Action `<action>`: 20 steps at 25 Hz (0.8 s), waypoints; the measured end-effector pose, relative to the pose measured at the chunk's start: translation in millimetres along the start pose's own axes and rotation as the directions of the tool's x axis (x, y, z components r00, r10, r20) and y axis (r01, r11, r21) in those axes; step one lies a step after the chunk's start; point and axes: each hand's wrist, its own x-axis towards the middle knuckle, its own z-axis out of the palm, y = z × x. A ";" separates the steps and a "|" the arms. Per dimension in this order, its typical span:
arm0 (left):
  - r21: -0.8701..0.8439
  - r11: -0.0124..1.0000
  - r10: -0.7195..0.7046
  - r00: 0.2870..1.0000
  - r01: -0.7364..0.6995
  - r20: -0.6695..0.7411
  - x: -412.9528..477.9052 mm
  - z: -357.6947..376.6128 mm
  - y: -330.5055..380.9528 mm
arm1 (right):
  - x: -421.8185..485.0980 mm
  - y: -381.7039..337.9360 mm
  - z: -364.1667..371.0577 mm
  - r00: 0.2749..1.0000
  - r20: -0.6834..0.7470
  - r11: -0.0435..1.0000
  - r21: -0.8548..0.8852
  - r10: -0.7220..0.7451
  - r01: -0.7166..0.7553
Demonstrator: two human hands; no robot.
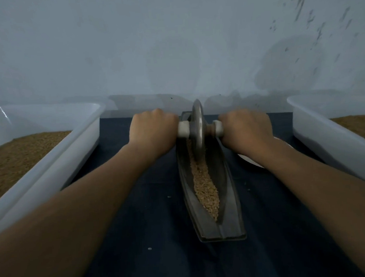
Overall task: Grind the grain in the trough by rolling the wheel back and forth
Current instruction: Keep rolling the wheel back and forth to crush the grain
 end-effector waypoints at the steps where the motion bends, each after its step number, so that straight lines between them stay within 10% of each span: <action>1: 0.005 1.000 0.000 1.000 0.000 0.002 5.6 0.5 0.5 | 4.8 0.1 0.4 1.000 0.003 1.000 0.000 0.004 -0.004; 20: 0.020 1.000 -0.007 0.998 0.008 -0.063 -9.8 -2.8 2.0 | -10.3 0.0 4.9 0.982 -0.184 0.998 -0.052 -0.046 0.037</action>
